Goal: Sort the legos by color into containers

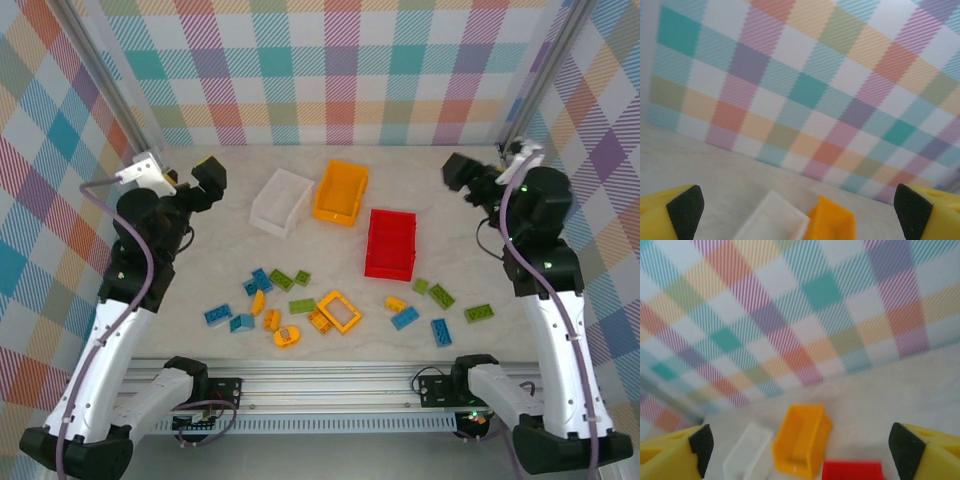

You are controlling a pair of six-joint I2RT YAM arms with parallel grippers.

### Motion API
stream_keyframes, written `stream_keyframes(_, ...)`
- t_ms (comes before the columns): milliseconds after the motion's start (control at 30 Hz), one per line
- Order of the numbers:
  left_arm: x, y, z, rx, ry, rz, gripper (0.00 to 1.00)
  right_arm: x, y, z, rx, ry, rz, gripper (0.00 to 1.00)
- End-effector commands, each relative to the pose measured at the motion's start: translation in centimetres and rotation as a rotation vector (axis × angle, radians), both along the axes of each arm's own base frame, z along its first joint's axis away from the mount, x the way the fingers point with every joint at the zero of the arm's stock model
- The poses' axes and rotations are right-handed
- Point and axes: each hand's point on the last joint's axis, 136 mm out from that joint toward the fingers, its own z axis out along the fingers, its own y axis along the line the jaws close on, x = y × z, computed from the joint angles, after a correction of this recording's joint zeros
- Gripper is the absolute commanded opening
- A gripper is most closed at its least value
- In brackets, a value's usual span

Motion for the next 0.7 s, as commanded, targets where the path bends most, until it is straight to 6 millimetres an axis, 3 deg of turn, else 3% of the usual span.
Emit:
stream_keyframes(0,0.1,-5.5,-12.6,-0.117,0.588,-0.223,0.96,-3.7,6.0,-13.0,-0.097,0.564,0.135,0.88)
stream_keyframes(100,1.2,-6.9,-16.4,-0.104,0.718,-0.225,0.91,-3.8,10.3,-16.8,-0.126,0.653,0.240,0.89)
stream_keyframes(267,4.8,-8.4,-19.8,-0.119,0.786,-0.221,0.89,-0.2,13.9,-22.8,-0.129,0.809,0.281,0.90)
stream_keyframes(467,9.2,-10.6,-23.5,-0.137,0.841,-0.263,0.89,3.9,14.8,-27.4,-0.141,0.913,0.243,0.86)
stream_keyframes(667,13.2,-12.5,-26.3,-0.162,0.859,-0.294,0.90,8.5,14.7,-28.6,-0.093,0.896,0.226,0.87)
